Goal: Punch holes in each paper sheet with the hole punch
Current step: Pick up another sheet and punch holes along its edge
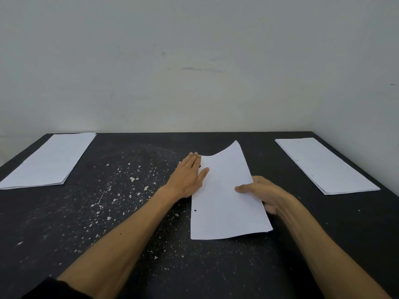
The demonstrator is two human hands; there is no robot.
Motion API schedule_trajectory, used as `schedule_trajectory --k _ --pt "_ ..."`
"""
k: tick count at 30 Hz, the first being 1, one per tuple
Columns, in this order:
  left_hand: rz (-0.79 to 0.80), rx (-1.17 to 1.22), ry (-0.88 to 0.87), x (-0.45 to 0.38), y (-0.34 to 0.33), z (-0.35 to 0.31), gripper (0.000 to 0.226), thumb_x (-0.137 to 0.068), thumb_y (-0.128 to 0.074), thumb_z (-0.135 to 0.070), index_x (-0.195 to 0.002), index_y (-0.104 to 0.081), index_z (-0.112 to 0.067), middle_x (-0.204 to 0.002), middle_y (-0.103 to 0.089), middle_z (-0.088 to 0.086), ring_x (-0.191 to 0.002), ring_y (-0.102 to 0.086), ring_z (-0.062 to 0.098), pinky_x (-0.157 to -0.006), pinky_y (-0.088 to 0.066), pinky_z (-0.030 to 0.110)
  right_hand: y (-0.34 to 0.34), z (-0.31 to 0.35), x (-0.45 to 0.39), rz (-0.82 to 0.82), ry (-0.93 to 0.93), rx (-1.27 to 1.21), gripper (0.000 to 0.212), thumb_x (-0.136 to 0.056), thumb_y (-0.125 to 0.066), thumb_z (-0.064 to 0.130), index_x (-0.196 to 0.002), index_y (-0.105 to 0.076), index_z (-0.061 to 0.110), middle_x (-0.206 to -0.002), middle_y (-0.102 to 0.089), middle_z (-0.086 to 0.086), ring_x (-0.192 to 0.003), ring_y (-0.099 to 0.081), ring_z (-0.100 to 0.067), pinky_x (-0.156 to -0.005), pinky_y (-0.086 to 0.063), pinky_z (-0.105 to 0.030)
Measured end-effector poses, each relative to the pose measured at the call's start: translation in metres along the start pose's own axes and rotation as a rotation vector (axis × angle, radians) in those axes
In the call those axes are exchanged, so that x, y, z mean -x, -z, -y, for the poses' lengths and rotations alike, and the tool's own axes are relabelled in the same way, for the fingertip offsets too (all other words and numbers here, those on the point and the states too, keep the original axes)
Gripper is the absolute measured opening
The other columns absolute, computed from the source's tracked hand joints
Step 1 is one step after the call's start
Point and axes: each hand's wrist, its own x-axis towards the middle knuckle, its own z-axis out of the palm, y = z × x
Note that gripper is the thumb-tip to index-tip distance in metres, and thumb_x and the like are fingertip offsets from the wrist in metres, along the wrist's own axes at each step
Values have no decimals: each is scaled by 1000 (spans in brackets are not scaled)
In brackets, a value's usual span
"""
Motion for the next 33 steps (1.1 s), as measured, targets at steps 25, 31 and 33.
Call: schedule_trajectory --k 25,31,33 --pt "-5 -290 -3 -2 9 -15 64 -109 -25 -40 -161 -14 -5 -170 -11 8 -158 0 21 -128 -5 41 1 -1 -3 5 0 19 23 -100 -65 7 -122 -69 7 -112 -80 -9 -103 -77 -30 -89 -60 -45" --pt "52 -384 29 -5 9 -24 62 -110 -22 -32 -160 -10 2 -170 -6 13 -158 5 23 -128 -5 39 0 -3 -2 -3 15 14 24 -99 -64 7 -123 -69 6 -113 -80 -10 -103 -77 -30 -97 -59 -50" --pt "62 -373 30 -4 10 -24 62 -110 -22 -33 -160 -10 1 -171 -5 12 -158 7 22 -128 -4 38 -1 -3 0 -5 19 8 23 -100 -64 6 -122 -69 6 -112 -80 -9 -102 -78 -29 -91 -61 -46"
